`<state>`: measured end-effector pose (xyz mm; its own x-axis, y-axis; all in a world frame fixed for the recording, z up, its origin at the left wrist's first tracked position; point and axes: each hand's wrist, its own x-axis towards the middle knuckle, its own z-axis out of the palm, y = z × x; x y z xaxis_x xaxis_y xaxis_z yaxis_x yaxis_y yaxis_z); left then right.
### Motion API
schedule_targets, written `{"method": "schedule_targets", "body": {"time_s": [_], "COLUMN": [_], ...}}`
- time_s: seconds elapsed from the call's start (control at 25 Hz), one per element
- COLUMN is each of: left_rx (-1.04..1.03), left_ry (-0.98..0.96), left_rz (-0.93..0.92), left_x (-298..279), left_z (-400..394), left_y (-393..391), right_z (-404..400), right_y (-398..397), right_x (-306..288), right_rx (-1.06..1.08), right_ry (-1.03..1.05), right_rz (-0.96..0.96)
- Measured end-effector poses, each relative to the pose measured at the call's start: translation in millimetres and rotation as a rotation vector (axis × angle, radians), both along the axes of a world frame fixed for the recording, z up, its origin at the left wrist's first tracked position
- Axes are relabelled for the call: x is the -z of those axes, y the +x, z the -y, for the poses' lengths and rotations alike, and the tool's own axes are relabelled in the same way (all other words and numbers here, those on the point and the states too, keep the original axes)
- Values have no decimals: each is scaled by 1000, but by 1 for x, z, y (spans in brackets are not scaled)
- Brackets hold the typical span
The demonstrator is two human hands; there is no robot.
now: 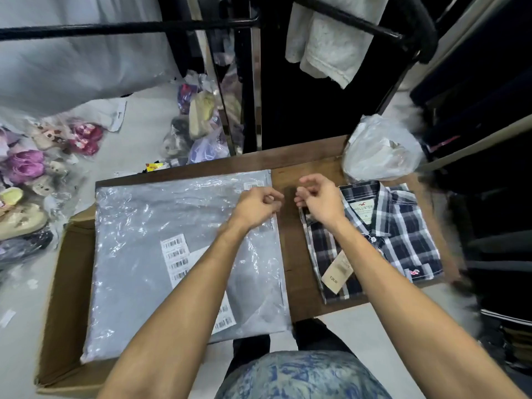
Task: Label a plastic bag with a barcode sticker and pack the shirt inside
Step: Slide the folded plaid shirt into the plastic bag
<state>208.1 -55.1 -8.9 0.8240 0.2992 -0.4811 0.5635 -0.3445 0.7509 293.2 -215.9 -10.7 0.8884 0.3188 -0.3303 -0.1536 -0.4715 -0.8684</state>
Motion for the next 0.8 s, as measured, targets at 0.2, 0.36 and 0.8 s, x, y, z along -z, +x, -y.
{"method": "schedule_targets", "body": {"time_s": [0.2, 0.36, 0.8], "left_rx": [-137, -150, -25], "left_ry": [-238, -115, -75], "left_rz": [-206, -228, -51], "left_x": [-5, -2, -34], "left_z": [58, 83, 84], "left_y": [21, 22, 1], "right_z": [60, 94, 70], "right_y": [9, 18, 74], "right_x": [-6, -13, -29], "right_rx": [-126, -345, -1118], "right_ry": [-27, -165, -587], "right_rz": [-53, 101, 318]}}
